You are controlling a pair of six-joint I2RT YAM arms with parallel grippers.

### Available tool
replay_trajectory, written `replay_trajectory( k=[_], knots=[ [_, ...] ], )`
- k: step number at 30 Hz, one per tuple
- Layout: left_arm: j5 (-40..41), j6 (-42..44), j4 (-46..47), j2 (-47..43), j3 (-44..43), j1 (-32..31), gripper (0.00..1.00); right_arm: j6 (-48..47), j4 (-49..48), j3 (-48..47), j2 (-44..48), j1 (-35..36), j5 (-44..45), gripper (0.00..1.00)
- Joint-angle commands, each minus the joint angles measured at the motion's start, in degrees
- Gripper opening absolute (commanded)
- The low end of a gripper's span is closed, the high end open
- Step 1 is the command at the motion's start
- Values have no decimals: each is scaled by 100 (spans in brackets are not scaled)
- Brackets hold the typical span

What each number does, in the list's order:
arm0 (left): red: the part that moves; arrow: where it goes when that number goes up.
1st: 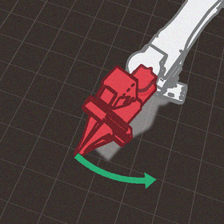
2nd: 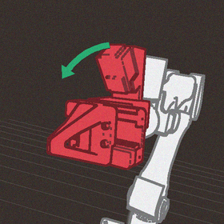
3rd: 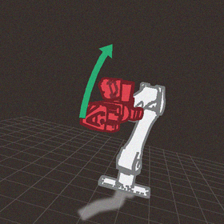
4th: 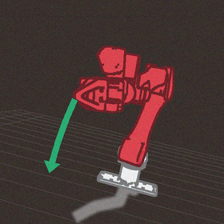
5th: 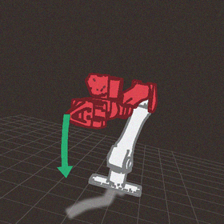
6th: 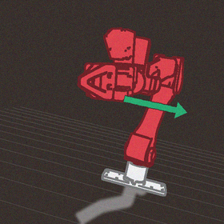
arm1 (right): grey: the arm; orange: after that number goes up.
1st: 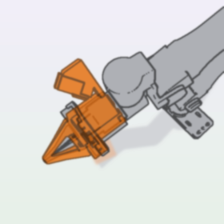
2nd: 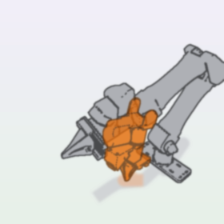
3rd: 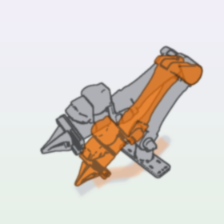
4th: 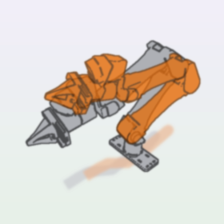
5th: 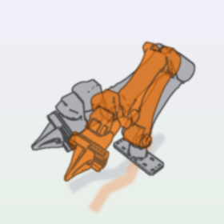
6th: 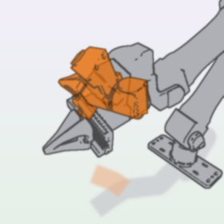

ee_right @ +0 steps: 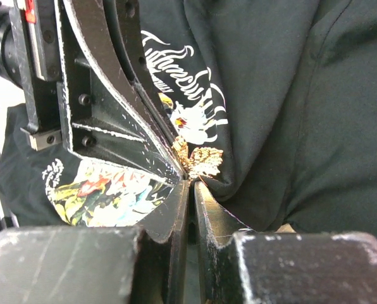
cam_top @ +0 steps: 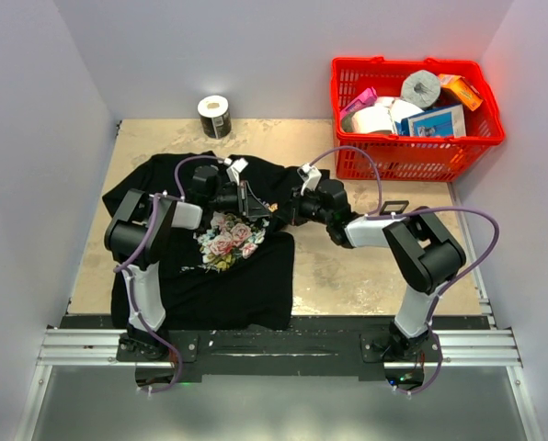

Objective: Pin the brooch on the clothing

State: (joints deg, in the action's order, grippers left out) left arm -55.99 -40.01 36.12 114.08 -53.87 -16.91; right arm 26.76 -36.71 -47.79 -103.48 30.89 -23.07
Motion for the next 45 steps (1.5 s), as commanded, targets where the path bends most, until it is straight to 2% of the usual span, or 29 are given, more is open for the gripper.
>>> replay_trajectory(
  k=[1,16,29,39,45],
  knots=[
    [-668,887,-945,0,-466,-137,0,-303,-21,-397,-102,-48,-558,11],
    [-493,1399,-1845,167,-880,-137,0,-453,76,-512,-322,-48,-1041,10],
    [-492,1469,-1898,149,-985,-137,0,-567,357,-661,-445,-40,-1209,10],
    [-457,2462,-2802,53,-1310,-243,0,-646,568,-784,-506,-48,-1340,10],
    [-449,2760,-2995,-9,-1337,-287,0,-646,621,-820,-550,-48,-1402,10]
  ],
)
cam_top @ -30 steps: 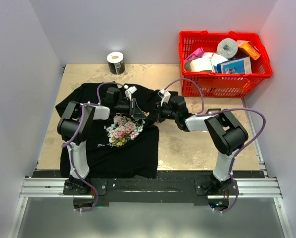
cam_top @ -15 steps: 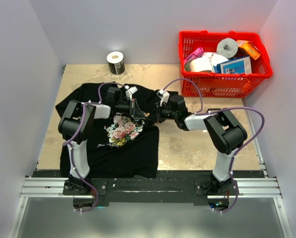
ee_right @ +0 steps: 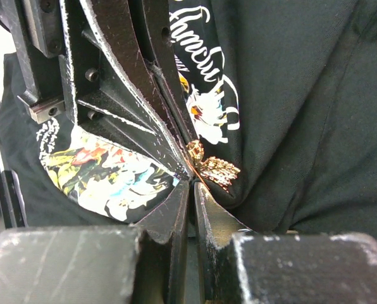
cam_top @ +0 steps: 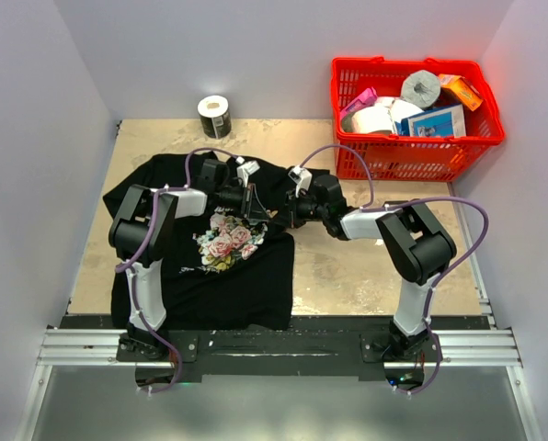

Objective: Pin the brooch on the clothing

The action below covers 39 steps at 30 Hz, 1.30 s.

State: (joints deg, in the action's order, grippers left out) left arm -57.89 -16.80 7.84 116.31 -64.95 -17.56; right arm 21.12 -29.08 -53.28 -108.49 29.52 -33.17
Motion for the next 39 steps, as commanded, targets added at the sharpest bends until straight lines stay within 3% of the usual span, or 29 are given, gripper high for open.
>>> replay_trajectory(
  k=[1,24,39],
  knots=[
    [-249,510,-247,-249,-272,-247,0,-65,-124,-288,-50,89,-401,10],
    [-30,1855,-1284,-522,-501,-599,0,269,-282,-227,-129,-86,-366,9],
    [155,2128,-1583,-592,-589,-608,0,577,-599,-16,-111,-359,-296,9]
  ],
)
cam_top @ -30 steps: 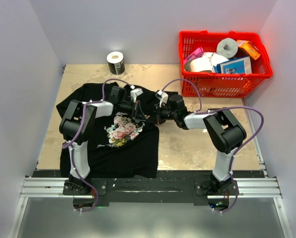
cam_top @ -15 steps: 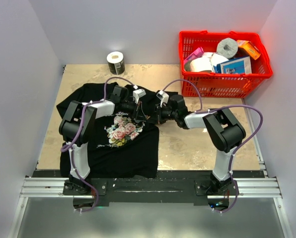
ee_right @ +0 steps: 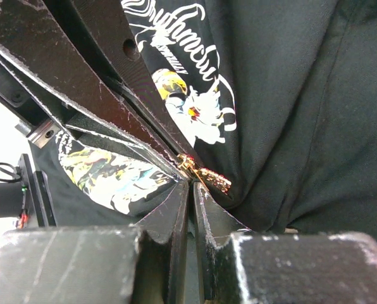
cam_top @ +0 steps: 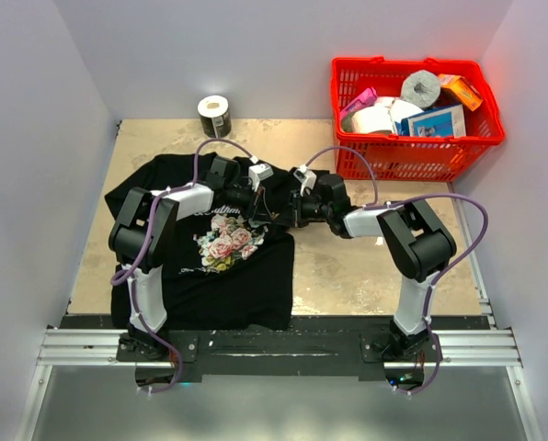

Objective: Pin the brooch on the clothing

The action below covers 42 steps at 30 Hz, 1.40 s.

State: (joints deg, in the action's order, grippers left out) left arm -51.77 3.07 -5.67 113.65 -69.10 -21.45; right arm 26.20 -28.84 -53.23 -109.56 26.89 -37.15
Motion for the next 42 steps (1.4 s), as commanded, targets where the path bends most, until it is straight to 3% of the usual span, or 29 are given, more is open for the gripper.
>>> replay_trajectory(
  k=[1,14,21,25,30,41,42],
  knots=[
    [-422,115,-241,-317,-174,-219,0,70,-632,-12,5,-114,102,9],
    [290,-544,-101,-238,-191,-35,0,-35,-640,129,233,-141,225,13],
    [343,-615,-92,-255,-191,1,0,-80,-632,199,374,-150,331,27],
    [369,-667,-57,-290,-174,18,0,-115,-649,269,497,-149,410,42],
    [387,-755,31,-395,-139,36,1,-167,-614,322,716,-158,515,52],
    [501,-817,145,-809,-42,89,39,-308,131,314,1226,-149,1033,55],
    [518,-799,145,-835,-42,89,48,-317,194,305,1261,-149,1086,55]
  ],
)
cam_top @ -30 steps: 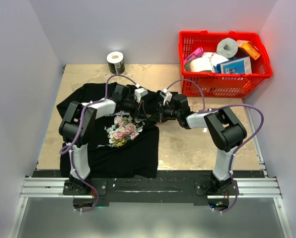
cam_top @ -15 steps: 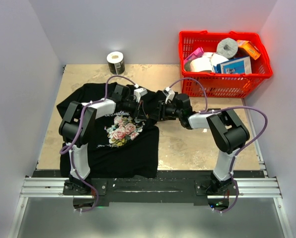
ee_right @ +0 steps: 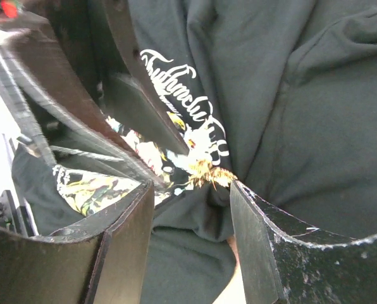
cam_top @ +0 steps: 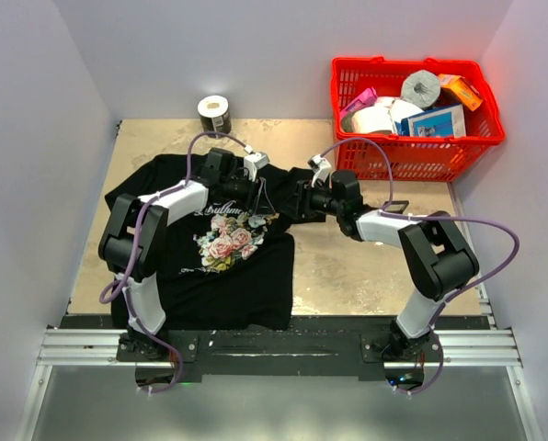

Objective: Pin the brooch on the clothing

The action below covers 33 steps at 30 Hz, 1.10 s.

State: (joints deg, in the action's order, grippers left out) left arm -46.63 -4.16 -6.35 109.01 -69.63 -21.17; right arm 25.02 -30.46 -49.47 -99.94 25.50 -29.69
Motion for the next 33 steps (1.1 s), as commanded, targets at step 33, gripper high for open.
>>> replay_trajectory(
  k=[33],
  knots=[
    [4549,390,-578,-1374,-113,2037,80,417,2070,317,1777,8,4647,47]
  ],
)
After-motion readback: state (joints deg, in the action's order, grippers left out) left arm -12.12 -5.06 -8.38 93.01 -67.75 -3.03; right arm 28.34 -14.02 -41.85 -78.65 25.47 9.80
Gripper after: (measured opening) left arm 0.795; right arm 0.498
